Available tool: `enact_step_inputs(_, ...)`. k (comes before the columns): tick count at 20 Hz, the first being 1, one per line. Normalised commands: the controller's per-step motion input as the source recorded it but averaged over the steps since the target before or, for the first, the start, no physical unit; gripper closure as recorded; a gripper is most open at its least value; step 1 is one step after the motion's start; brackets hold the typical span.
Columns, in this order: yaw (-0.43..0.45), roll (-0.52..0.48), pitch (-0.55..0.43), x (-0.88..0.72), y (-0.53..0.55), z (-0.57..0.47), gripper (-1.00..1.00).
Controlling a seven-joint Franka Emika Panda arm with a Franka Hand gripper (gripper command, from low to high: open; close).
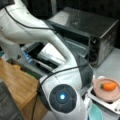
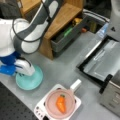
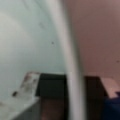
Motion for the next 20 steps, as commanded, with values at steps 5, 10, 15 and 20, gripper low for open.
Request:
enact_step_inputs(5, -0.161, 0.101, 0.094, -0.08, 0.18, 0.20, 1.00)
enact_step_inputs(10, -0.116, 0.034, 0.041, -0.14, 0.36, 0.24, 1.00)
enact_step_inputs(15, -0.063, -0.042, -0.019, -0.24, 0.41, 0.18, 1.00)
enact_step_inputs(20, -0.052, -0.146, -0.068, -0.38, 0.61, 0.20, 1.00)
